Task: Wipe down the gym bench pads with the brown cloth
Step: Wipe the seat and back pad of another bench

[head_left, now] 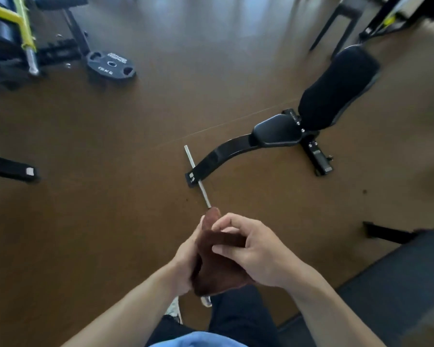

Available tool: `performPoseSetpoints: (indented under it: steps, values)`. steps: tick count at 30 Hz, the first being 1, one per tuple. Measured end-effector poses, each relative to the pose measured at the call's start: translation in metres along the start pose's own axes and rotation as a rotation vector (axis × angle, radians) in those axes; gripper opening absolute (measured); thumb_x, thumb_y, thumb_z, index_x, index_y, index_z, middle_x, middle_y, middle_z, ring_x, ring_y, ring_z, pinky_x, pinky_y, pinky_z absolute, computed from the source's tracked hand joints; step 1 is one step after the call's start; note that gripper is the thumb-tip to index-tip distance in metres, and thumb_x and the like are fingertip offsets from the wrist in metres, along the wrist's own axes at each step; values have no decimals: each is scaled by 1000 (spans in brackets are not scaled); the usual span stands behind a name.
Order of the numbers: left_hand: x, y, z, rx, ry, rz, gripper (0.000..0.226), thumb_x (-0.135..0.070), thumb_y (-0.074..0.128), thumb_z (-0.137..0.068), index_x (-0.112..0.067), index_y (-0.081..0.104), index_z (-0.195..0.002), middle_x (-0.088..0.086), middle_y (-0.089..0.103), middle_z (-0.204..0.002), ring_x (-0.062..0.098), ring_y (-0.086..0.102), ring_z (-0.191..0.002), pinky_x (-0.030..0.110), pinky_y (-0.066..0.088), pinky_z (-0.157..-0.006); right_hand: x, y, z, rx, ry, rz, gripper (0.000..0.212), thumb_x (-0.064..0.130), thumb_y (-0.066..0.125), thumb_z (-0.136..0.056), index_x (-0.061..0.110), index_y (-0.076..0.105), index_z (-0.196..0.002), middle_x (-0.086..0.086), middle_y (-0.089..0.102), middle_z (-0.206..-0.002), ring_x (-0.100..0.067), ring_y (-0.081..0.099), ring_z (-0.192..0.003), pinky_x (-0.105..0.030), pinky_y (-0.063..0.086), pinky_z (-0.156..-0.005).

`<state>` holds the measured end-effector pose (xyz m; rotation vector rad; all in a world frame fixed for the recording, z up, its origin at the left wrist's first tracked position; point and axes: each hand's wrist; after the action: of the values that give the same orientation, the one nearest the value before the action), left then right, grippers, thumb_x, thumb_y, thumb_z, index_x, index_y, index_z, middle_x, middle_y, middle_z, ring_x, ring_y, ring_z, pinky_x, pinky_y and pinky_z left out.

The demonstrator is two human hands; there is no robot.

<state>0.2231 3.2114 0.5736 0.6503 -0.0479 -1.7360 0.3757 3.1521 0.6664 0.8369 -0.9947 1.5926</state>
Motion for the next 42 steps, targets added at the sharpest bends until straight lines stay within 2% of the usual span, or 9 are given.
performPoseSetpoints:
  steps: [2,6,10,17,21,26,31,36,42]
  values:
    - [-17,39,-15,203,-73,103,75,-70,42,-94,-6,81,-97,23,75,-100,35,74,-88,43,60,-81,-4,-40,-10,-5,28,-41,28,7,74,-96,35,71,-95,2,80,-95,-9,72,-86,-29,57,-81]
    - [-55,117,-62,372,-128,196,102,-90,39,-81,-7,67,-133,28,60,-139,45,55,-130,59,33,-119,-27,-143,-29,-186,87,-152,12,8,79,-92,16,80,-102,-6,81,-96,-21,77,-92,-34,60,-86]
    - [-100,200,-109,450,-151,107,112,-96,25,-78,-11,59,-143,23,53,-149,41,48,-140,55,28,-123,-63,-249,-55,-370,241,-153,11,20,85,-89,29,84,-95,3,82,-91,-18,79,-89,-43,62,-91]
    - [-168,307,-191,272,-173,-122,57,-51,51,-99,-9,65,-136,17,66,-136,34,64,-126,52,38,-117,-103,-388,-101,-658,374,-146,21,38,91,-79,31,76,-92,11,79,-90,-7,74,-88,-30,58,-78]
    - [-201,343,-244,169,-138,-146,55,-55,46,-102,-15,67,-133,11,70,-132,31,66,-124,52,38,-117,-128,-436,-127,-674,460,-515,50,43,97,-67,25,74,-107,2,80,-102,-19,76,-95,-36,62,-74]
    - [-242,377,-315,23,-118,-181,64,-64,60,-91,-14,66,-131,13,74,-122,33,72,-112,52,48,-109,-160,-482,-166,-490,609,-645,49,25,92,-79,17,66,-120,-5,79,-111,-21,76,-102,-36,62,-86]
    - [-285,390,-395,-71,-106,-207,125,-79,88,-30,-15,59,-133,10,76,-117,31,77,-98,52,59,-92,-176,-537,-236,-788,535,-474,24,36,83,-90,28,75,-111,3,80,-108,-19,75,-100,-34,60,-72]
    - [-343,418,-428,-22,-211,-176,66,-64,65,-84,-14,69,-127,11,75,-120,31,73,-109,50,53,-101,-200,-578,-305,-409,709,-730,80,84,69,-75,30,69,-134,4,72,-132,-21,66,-125,-45,46,-114]
    - [-371,416,-511,-230,-211,-253,44,-54,62,-96,-23,66,-126,5,75,-115,31,70,-108,54,56,-94,-243,-601,-362,-459,641,-994,43,41,73,-94,18,69,-130,-2,77,-124,-23,72,-117,-41,58,-97]
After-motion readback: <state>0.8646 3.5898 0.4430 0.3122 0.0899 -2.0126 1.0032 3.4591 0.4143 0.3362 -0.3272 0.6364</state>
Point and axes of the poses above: each hand's wrist, its own z-axis away from the middle knuckle, its own y-axis out of the palm, x = y × z
